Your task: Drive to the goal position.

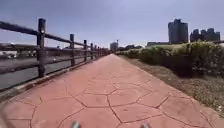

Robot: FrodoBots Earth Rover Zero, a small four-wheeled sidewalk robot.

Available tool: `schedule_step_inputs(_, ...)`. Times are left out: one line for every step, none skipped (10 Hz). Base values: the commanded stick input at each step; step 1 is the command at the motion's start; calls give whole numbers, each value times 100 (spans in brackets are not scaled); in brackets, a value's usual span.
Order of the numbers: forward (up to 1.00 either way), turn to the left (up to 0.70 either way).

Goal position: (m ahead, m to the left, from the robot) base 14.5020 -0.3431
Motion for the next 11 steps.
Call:
schedule_step_inputs(85,-31)
schedule_step_inputs(85,-12)
schedule_step_inputs(85,0)
schedule_step_inputs(85,0)
schedule_step_inputs(85,0)
schedule_step_inputs(85,0)
schedule_step_inputs(85,0)
schedule_step_inputs(85,0)
schedule_step_inputs(85,0)
schedule_step_inputs(85,0)
schedule_step_inputs(85,0)
